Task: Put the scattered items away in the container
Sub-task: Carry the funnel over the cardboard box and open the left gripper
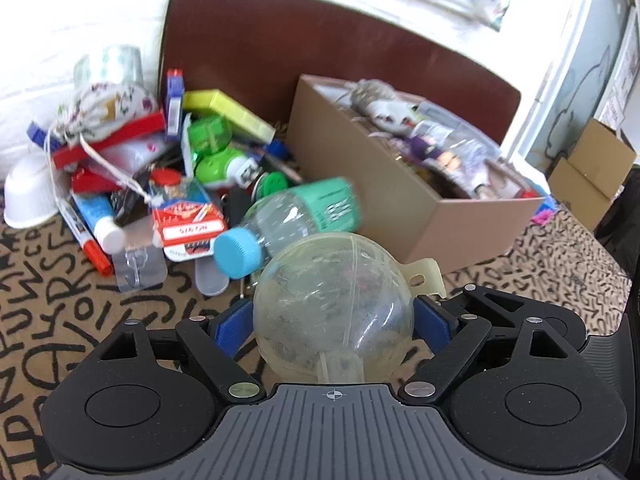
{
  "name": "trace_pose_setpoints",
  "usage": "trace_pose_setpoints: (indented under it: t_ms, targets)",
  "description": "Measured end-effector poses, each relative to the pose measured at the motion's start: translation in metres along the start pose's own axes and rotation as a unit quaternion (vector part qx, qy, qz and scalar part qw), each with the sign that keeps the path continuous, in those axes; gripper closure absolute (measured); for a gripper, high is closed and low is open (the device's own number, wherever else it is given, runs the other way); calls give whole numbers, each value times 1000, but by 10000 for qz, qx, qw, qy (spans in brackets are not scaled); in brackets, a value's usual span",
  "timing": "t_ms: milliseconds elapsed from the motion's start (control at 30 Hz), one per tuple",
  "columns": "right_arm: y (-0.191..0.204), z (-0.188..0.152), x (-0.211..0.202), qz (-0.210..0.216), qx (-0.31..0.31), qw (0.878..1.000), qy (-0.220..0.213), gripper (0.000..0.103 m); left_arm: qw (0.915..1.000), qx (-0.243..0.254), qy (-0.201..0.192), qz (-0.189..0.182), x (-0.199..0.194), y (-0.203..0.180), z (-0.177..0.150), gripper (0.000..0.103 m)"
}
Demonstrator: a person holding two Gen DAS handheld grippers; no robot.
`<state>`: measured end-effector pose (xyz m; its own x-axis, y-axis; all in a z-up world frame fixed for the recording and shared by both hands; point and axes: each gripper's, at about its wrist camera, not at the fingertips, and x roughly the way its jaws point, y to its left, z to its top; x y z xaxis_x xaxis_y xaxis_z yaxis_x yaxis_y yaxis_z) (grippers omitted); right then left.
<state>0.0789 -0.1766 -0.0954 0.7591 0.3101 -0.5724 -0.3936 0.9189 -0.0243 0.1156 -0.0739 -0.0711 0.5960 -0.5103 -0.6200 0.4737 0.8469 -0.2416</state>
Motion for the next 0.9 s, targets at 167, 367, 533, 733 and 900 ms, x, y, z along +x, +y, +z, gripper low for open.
trace_pose_setpoints:
  t_ms: [167,367,533,733,900]
  targets:
    - [-4,6,-31,-62,93,9997,-229,26,9997,108,-190,-87,-19,-20,9,17]
    - [-22,23,-65,-275,153,9979,-558,26,9984,186,-409,-330,-28,-45,39,17]
    - [-47,45,-78,-502,177,9952,-824,26,9962,465,-594,-445,-24,-67,73,17]
    - [-83,73,-81,-694,163,9926,-985,26,9944,537,-719,-555,-5,-81,120,17]
    - [-115,97,-68,-827,117,9913,-1013,26,9947,332,-651,-724,27,-81,163,16]
